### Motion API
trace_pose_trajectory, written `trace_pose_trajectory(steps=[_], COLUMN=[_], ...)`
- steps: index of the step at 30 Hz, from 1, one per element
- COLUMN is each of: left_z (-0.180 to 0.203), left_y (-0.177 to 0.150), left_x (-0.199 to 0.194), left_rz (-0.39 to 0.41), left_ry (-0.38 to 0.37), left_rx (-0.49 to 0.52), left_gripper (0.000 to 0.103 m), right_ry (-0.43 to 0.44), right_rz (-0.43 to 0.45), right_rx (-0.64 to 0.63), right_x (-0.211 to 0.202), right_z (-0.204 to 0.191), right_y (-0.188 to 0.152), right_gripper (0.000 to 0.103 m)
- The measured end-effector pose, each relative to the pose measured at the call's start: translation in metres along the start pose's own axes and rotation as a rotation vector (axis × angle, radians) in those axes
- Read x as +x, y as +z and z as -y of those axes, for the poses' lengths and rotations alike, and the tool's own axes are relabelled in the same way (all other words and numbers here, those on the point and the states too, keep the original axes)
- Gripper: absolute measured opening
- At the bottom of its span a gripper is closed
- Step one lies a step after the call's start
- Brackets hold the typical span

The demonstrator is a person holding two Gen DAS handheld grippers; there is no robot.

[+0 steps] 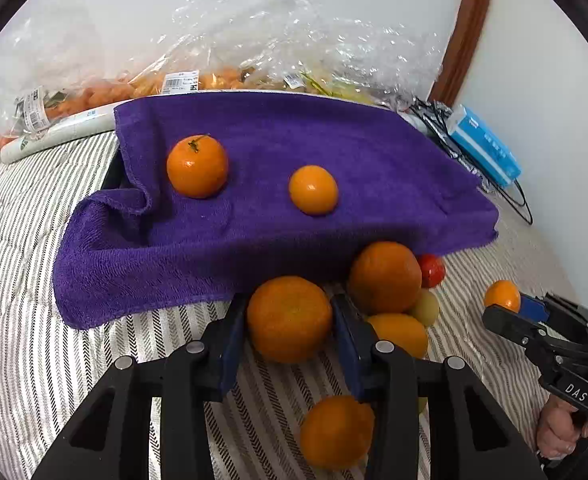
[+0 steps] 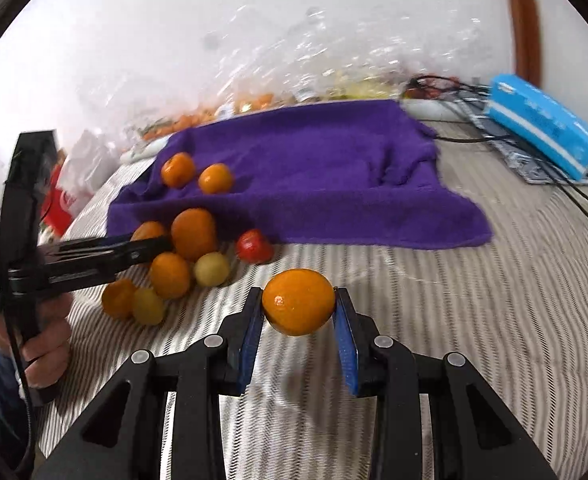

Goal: Organize fruits
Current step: 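Grasp another orange with the right tool while the left tool grasps another mandarin, then carry the orange over the towel with the right tool while the left tool carries its mandarin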

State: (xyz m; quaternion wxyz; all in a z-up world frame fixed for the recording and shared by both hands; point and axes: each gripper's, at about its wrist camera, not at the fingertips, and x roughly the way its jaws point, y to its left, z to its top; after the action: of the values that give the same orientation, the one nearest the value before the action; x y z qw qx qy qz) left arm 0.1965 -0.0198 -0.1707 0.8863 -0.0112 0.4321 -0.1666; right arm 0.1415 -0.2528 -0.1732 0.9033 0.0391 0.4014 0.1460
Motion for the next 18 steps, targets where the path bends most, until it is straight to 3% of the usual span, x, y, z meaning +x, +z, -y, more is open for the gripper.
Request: trace_pose_trajectory(steps=[10,18], left_z=[0.004,-0.003], left_y=[-0.008,-0.003], left_x=[-0.005,-0.020], left_rz=[0.032,0.122], left_ry=[0.059,0.035], left_rx=[-0.005,-0.050], left_gripper=[0.039,0.039], right_ry=[0.044,0.068], right_rz=[-0.003,0.038], right_rx=[-0.025,0.008], right_x=[-0.001,-0.007], right_z=[-0.003,0.001], right_y=[-0.003,-0.002], right_gripper=[0.035,0.035])
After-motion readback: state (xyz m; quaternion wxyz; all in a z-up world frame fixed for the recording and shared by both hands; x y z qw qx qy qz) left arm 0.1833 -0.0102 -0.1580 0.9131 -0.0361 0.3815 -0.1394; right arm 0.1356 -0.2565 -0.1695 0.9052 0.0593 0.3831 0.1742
